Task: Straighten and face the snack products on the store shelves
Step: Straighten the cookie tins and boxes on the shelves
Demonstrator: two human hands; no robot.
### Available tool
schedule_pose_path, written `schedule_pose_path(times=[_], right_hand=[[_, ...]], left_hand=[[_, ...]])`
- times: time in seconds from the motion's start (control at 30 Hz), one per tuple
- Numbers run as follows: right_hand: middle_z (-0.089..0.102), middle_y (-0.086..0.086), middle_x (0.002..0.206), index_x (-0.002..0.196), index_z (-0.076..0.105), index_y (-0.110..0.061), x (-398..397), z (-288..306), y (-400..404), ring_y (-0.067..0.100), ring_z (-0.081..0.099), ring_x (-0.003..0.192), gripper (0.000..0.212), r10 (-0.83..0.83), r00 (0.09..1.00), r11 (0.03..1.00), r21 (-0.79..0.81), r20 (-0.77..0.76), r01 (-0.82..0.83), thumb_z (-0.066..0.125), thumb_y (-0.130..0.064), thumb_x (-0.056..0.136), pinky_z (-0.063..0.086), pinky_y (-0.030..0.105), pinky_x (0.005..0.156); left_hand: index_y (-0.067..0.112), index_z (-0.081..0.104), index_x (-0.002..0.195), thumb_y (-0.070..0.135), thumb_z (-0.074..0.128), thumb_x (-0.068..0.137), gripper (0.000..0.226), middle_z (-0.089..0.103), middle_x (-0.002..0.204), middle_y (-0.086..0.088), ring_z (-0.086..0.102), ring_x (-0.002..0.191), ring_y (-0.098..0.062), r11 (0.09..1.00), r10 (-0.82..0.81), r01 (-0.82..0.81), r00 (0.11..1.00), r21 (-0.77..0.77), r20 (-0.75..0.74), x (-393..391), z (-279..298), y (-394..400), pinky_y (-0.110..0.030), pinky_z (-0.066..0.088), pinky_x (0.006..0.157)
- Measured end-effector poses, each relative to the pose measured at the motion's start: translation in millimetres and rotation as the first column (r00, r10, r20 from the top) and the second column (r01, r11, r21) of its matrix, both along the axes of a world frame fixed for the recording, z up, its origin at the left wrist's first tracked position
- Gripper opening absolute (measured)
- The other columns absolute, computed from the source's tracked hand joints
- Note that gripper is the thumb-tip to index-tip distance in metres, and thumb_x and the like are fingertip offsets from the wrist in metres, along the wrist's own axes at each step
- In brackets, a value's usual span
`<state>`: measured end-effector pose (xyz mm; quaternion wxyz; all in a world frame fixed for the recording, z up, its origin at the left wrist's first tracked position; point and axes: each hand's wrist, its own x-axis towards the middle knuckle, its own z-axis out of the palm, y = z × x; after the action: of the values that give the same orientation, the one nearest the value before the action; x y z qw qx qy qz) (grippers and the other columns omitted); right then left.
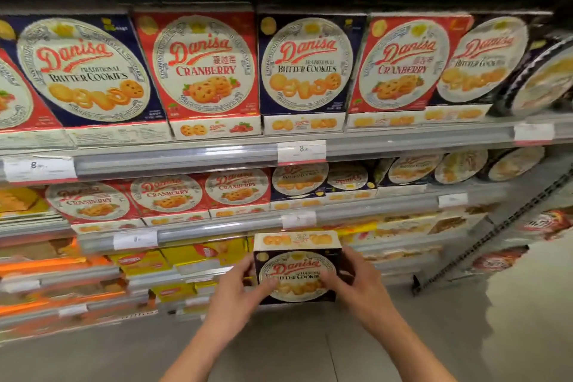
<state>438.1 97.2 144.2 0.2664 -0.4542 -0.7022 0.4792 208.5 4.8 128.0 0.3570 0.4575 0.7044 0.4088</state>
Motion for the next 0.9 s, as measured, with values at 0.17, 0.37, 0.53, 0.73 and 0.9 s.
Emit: schedule_pose_path(times=[0.17, 0.37, 0.53, 0.73, 0.9], right_hand=[[0.048, -0.039, 0.137, 0.148, 0.038, -0.040, 51, 2, 16, -0.009, 0.051, 0.127, 0.075, -0.013, 0.999, 0.978, 0.211, 0.036, 0.005, 0.080, -0.035, 0.086, 0.046, 0.015, 0.099], [0.065, -0.006, 0.125, 0.129, 0.063, -0.025, 73, 10, 35, 0.016, 0.057, 0.117, 0.060, -0.029, 0.949, 0.729, 0.656, 0.315, -0.195, 0.089, -0.030, 0.074, 0.058, 0.041, 0.092], [0.066, -0.005, 0.122, 0.127, 0.064, -0.023, 81, 18, 46, 0.019, 0.062, 0.113, 0.057, -0.067, 0.926, 0.723, 0.657, 0.372, -0.212, 0.088, -0.029, 0.075, 0.058, 0.037, 0.091], [0.063, -0.002, 0.124, 0.124, 0.064, -0.020, 84, 35, 62, 0.019, 0.063, 0.110, 0.060, -0.152, 0.882, 0.675, 0.699, 0.446, -0.237, 0.088, -0.015, 0.069, 0.062, 0.032, 0.075], [0.066, -0.003, 0.124, 0.125, 0.065, -0.025, 75, 35, 79, 0.025, 0.067, 0.106, 0.063, -0.192, 0.836, 0.715, 0.656, 0.514, -0.240, 0.089, -0.016, 0.067, 0.061, 0.041, 0.078]], left_hand=[[0.038, 0.065, 0.095, 0.023, 0.083, 0.082, 0.026, 0.068, 0.081, 0.025, 0.064, 0.081, -0.001, 0.999, -0.022, 0.025, 0.995, 0.036, -0.095, 49, 8, 11, -0.011, 0.045, 0.066], [0.040, 0.066, 0.095, 0.031, 0.084, 0.081, 0.025, 0.069, 0.091, 0.030, 0.064, 0.089, 0.003, 0.994, -0.102, 0.109, 0.978, 0.031, -0.182, 69, 16, 23, -0.012, 0.045, 0.070], [0.056, 0.059, 0.102, 0.043, 0.081, 0.082, 0.032, 0.067, 0.102, 0.033, 0.063, 0.099, 0.005, 0.983, -0.159, 0.177, 0.955, 0.050, -0.248, 71, 22, 45, -0.020, 0.051, 0.084], [0.042, 0.060, 0.114, 0.062, 0.068, 0.081, 0.039, 0.064, 0.108, 0.027, 0.061, 0.100, 0.004, 0.948, -0.264, 0.312, 0.881, 0.061, -0.393, 67, 6, 83, -0.020, 0.051, 0.085], [0.037, 0.058, 0.131, 0.050, 0.073, 0.078, 0.056, 0.064, 0.129, 0.018, 0.060, 0.116, -0.004, 0.915, -0.336, 0.400, 0.821, 0.046, -0.463, 46, -7, 112, -0.020, 0.048, 0.096]])
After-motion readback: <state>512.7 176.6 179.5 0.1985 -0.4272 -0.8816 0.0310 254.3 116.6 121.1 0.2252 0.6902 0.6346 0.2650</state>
